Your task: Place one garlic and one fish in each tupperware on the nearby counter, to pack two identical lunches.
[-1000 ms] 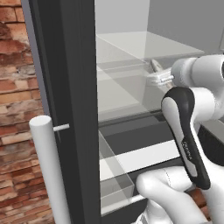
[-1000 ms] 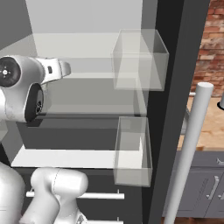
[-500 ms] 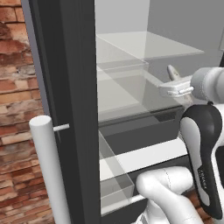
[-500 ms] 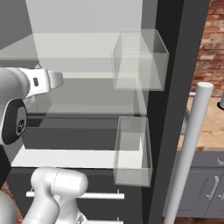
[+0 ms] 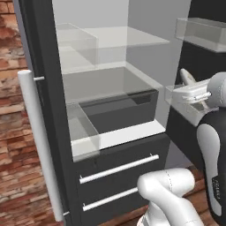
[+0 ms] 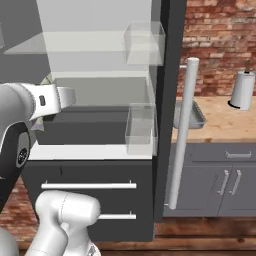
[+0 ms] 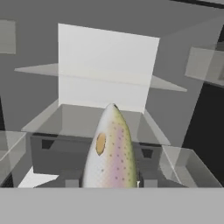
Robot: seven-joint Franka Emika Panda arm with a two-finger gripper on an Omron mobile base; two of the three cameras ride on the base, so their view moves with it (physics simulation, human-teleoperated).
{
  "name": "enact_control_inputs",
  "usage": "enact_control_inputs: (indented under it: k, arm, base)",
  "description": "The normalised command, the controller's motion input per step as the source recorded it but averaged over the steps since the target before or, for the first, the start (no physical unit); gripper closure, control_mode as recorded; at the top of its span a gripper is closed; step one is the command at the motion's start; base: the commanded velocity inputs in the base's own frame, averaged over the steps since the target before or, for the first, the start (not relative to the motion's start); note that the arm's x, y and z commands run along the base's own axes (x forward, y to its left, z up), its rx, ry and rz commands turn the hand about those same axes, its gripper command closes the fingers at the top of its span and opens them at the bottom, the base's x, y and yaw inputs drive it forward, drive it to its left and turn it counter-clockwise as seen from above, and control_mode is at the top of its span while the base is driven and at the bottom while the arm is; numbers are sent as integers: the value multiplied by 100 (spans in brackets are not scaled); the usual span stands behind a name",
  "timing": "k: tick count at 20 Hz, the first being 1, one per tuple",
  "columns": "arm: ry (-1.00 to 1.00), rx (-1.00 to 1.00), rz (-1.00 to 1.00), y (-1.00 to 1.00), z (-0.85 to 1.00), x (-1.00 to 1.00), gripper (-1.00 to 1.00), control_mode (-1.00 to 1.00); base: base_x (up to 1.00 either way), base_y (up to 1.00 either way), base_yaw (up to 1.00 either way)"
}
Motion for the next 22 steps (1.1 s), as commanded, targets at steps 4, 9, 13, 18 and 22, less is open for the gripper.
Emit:
enact_control_inputs:
  k: [4, 9, 13, 18, 22]
  arm:
    - [0, 0, 0, 0, 0, 0, 100, 100]
    - [0, 0, 0, 0, 0, 0, 100, 100]
    - [0, 0, 0, 0, 0, 0, 100, 100]
    - [0, 0, 0, 0, 0, 0, 100, 100]
    - [0, 0, 0, 0, 0, 0, 100, 100]
  base:
    - [-61, -25, -14]
    - [-25, -57, -7]
    - [-2, -79, 0]
    - [-1, -87, 0]
    - [-9, -82, 0]
